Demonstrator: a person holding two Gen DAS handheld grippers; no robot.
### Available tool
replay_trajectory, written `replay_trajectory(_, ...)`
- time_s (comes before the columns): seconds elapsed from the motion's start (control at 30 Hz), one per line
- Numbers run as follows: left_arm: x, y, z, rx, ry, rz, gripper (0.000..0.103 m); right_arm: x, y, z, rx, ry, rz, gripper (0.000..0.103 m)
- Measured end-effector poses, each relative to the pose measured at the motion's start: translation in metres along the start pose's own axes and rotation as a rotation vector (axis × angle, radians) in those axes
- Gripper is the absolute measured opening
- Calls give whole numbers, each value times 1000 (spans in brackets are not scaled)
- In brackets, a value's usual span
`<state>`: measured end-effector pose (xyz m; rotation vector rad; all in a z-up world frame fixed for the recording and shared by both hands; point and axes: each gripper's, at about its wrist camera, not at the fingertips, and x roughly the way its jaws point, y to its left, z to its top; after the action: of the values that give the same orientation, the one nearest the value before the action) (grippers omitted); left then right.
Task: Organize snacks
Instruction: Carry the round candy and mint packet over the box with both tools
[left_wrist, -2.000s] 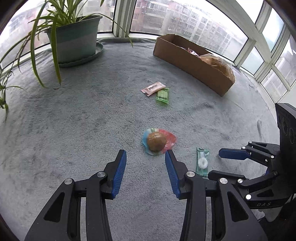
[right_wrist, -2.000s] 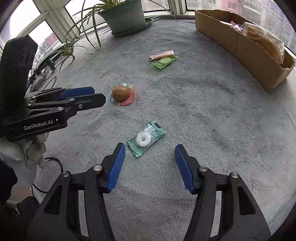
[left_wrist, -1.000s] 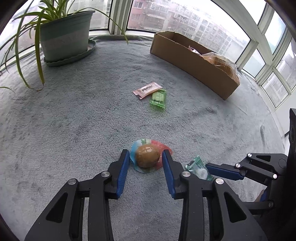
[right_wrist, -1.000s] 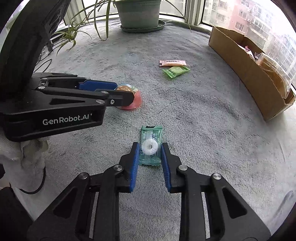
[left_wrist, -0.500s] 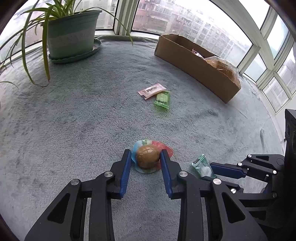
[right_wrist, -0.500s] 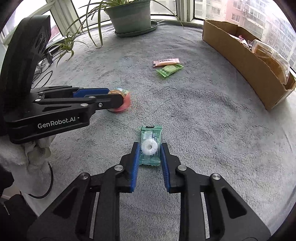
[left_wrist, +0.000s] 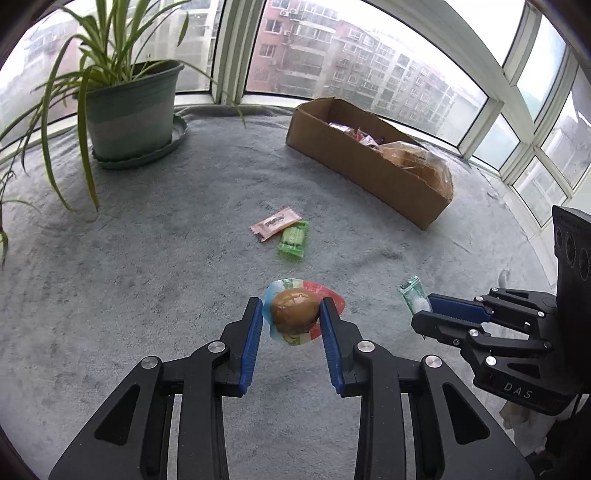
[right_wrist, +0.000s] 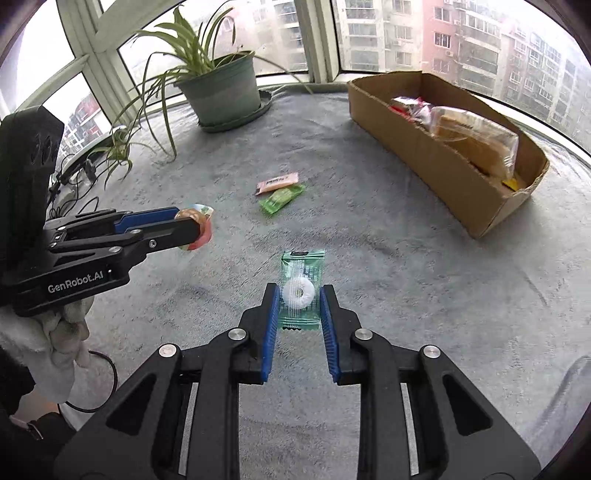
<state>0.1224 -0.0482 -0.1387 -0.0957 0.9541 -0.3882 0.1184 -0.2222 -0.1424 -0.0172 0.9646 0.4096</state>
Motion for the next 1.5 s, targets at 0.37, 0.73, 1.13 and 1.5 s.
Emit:
replay_trajectory(0.37,-7,-47,54,120,-89,-35,30,-39,-61,43,46,-113,-85,23)
replay_trajectory(0.73,19,-61,104,106,-110,-54,30,-41,-117,88,55,-149,-147,23)
replay_trajectory(1.13,67,-73,164,109,-122,-9,30,-12,-162,136,37,-133,-184,23)
replay_trajectory(1.5,111,-78,186,76,-70,-30,30,25,-196,148,82,-88,-207,23)
